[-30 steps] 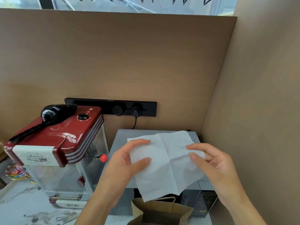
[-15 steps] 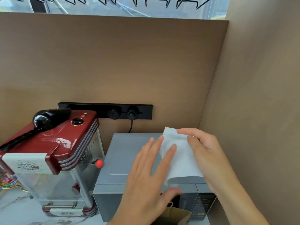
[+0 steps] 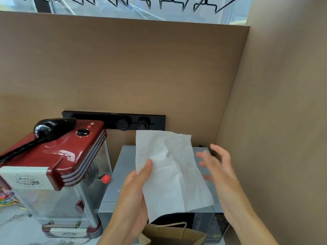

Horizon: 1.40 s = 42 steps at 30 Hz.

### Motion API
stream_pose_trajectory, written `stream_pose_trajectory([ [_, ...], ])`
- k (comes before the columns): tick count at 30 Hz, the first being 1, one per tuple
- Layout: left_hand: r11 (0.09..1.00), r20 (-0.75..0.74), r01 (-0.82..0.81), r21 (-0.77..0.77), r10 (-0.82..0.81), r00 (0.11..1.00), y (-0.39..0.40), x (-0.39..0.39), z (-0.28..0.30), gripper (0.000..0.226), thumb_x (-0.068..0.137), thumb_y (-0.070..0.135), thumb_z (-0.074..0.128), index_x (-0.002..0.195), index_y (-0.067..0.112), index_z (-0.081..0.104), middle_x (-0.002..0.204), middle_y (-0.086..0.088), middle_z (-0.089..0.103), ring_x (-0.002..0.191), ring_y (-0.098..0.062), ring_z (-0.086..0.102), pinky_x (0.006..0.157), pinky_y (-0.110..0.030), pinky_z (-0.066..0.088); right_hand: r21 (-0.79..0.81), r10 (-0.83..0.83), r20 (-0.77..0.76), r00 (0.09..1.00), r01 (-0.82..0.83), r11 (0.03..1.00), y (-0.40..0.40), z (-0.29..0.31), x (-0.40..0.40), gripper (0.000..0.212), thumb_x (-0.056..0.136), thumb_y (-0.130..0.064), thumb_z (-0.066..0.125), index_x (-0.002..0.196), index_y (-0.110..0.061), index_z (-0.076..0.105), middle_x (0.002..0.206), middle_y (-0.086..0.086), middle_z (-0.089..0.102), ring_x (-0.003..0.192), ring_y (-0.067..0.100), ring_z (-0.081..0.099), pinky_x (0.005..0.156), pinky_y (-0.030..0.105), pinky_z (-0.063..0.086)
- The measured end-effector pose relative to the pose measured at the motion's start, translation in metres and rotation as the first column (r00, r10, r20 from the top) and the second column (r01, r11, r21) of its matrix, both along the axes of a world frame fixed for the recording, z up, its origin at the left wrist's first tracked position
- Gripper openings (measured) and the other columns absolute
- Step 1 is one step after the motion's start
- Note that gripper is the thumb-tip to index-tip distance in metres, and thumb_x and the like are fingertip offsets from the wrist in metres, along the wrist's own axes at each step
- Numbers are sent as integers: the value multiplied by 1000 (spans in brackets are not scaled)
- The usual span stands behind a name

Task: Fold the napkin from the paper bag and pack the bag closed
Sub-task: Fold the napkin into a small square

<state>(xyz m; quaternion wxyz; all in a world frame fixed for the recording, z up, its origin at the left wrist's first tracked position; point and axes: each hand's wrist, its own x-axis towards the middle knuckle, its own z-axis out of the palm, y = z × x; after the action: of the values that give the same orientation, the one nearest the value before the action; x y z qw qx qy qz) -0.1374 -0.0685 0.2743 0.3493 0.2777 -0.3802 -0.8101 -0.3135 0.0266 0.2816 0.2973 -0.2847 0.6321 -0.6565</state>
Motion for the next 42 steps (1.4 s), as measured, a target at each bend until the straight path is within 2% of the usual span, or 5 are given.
stream_pose_trajectory([
  [7,992,-12,103,72,-103,995,-7,2,-2,37,86,37,69,114,13,75,118,-16,74,106,-35,72,72,-42,63,-10,327,565,758,-389,921,4,-16,-1,65,73,-31,84,129,-5,63,124,17,71,114,33,68,84,43,57],
  [20,922,350,167,-350,-36,936,-33,18,-4,33,82,46,60,90,24,81,99,-2,81,91,-21,77,77,-36,61,-39,207,-17,978,-207,978,4,1,-11,25,80,-34,74,95,-15,81,99,9,80,89,25,77,64,21,58],
  [25,876,337,164,-454,-1,942,-41,27,-6,30,81,41,63,94,21,81,99,-4,81,91,-24,77,70,-30,64,-51,273,-49,961,-275,960,8,4,-16,25,81,-30,75,101,-16,80,101,10,80,92,27,77,69,24,60],
  [34,838,346,138,-528,64,936,-48,40,-10,26,90,34,60,104,22,78,104,-11,78,100,-46,68,91,-68,48,-10,467,-75,881,-469,883,12,11,-28,30,90,-17,68,119,-23,72,107,17,77,99,33,74,83,25,57],
  [42,750,327,100,-653,160,931,-50,48,-15,20,90,16,64,100,25,79,104,-2,79,94,-21,74,83,-44,58,23,502,-120,856,-503,864,16,8,-37,30,90,-13,66,119,-20,72,114,12,76,108,28,72,88,25,56],
])
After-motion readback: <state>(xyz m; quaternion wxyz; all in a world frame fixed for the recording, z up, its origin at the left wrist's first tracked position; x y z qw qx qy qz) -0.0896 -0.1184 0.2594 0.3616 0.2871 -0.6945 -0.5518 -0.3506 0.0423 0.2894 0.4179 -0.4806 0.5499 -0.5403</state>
